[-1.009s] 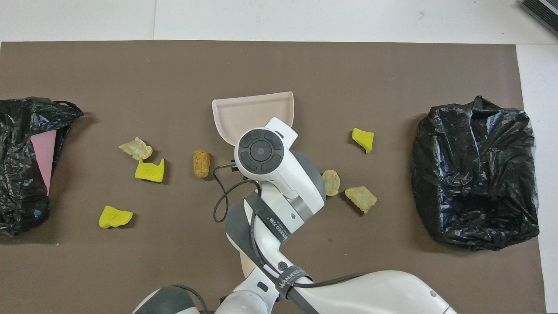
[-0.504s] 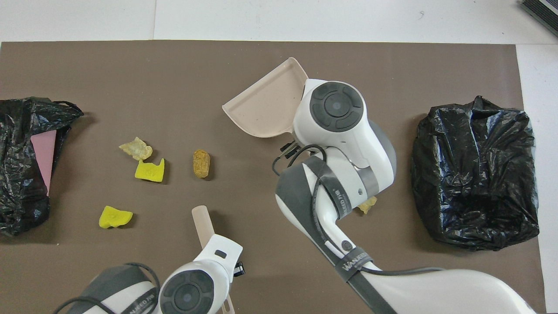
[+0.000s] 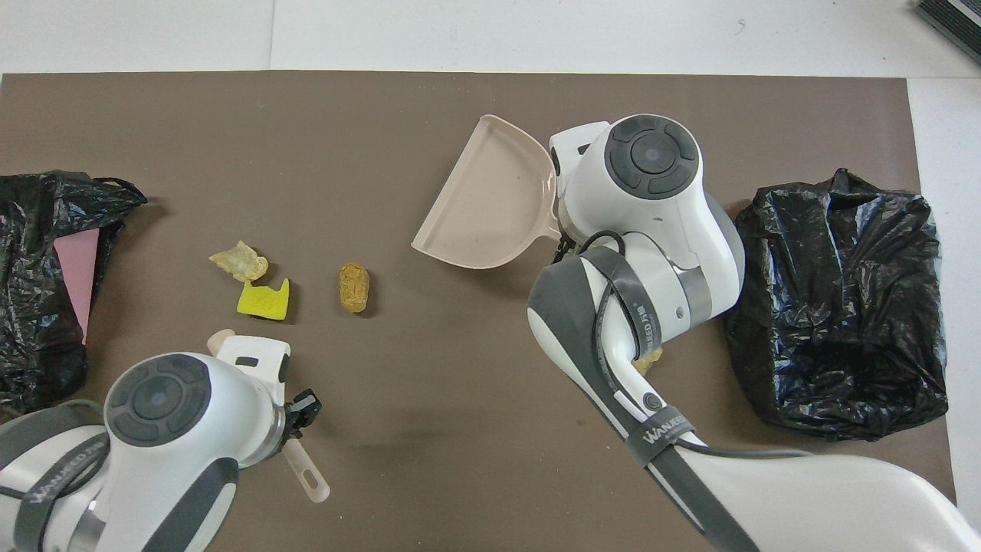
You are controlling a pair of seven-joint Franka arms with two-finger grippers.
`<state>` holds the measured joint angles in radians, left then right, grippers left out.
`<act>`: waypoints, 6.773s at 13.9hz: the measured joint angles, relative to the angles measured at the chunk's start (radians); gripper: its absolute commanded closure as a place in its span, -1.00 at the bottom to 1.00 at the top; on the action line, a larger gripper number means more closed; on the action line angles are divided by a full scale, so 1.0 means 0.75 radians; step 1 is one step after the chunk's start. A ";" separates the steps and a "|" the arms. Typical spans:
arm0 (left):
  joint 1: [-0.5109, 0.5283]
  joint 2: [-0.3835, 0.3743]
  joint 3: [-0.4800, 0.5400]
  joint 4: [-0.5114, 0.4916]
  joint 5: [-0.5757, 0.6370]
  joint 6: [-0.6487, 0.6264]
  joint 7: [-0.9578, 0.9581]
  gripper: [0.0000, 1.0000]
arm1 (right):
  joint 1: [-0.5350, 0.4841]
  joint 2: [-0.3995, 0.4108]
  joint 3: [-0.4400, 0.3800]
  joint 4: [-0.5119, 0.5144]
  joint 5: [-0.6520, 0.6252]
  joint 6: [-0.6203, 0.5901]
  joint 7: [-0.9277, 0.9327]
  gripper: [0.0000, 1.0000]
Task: Sweep and dump trash in bin
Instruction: 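Lift the dustpan with the right gripper while the left gripper grasps the brush, then sweep the yellow pieces into the dustpan with the left gripper's brush, then carry the filled dustpan with the right gripper toward the black bag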
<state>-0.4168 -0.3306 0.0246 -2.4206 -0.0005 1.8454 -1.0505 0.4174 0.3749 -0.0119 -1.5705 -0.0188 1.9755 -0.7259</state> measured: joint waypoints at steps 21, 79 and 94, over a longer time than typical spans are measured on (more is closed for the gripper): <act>0.281 0.271 0.003 0.029 -0.057 0.485 0.649 1.00 | 0.062 0.106 0.011 -0.034 -0.056 0.119 -0.478 1.00; 0.197 0.646 -0.142 0.587 -0.448 0.350 1.110 1.00 | 0.060 0.056 0.013 -0.154 0.017 0.119 -0.421 1.00; -0.398 0.186 -0.178 -0.007 -0.282 0.439 0.428 1.00 | -0.374 -0.240 0.001 -0.162 0.017 -0.096 -0.867 1.00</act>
<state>-0.7150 -0.1911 -0.1090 -2.4260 -0.2120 2.1744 -0.7291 0.1370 0.1952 -0.0110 -1.6923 -0.0062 1.9037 -1.3765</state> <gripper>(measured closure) 0.749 0.683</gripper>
